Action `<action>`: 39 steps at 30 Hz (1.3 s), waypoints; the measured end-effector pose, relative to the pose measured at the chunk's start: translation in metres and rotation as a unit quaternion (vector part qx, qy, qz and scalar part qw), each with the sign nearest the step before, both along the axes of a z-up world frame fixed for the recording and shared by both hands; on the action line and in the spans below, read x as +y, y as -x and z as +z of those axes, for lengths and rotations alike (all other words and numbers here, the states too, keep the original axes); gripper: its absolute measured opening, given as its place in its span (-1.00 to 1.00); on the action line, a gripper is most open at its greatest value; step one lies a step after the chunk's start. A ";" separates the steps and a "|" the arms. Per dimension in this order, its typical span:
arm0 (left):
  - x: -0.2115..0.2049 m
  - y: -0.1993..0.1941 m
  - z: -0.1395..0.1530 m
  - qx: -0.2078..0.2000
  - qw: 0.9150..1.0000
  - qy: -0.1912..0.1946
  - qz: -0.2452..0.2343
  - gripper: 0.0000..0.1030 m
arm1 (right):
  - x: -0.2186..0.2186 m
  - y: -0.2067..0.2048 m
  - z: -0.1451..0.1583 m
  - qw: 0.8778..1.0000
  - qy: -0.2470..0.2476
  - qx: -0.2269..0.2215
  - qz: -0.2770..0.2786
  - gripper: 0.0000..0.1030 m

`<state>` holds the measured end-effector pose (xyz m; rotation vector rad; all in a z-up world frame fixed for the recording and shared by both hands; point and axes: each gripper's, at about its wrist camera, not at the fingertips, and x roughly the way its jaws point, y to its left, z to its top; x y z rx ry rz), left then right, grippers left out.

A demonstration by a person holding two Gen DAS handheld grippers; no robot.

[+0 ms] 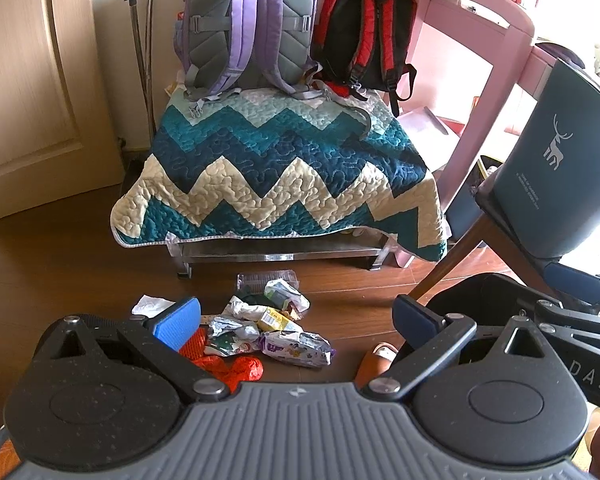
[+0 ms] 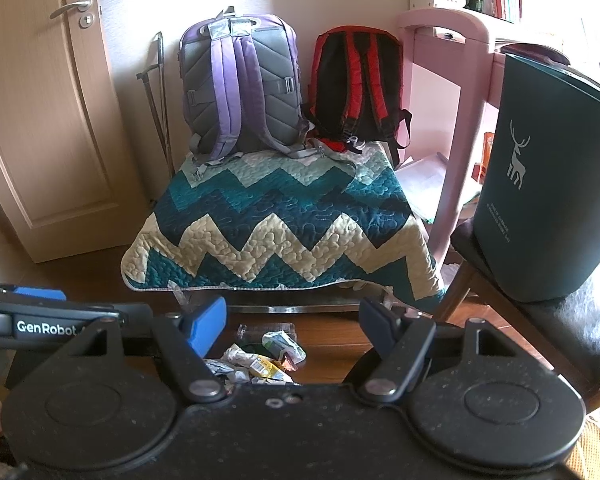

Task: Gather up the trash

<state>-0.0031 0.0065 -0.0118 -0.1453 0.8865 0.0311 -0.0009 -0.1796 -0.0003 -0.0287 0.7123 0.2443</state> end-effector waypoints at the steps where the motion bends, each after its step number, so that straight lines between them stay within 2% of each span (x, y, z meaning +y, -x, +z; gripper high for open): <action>1: 0.001 0.001 -0.001 0.000 1.000 0.000 0.000 0.99 | -0.001 0.000 0.001 1.000 0.000 0.000 0.000 0.42; 8: 0.010 0.007 -0.007 -0.004 1.000 0.000 0.001 0.99 | -0.001 0.000 0.002 1.000 0.000 0.000 0.001 0.42; 9: 0.002 -0.003 0.006 0.000 1.000 0.000 0.002 0.99 | -0.001 -0.001 0.001 1.000 0.000 -0.001 0.001 0.42; 39: 0.002 -0.004 0.013 -0.011 1.000 -0.005 0.007 0.99 | 0.007 0.001 0.007 1.000 0.007 -0.009 0.007 0.42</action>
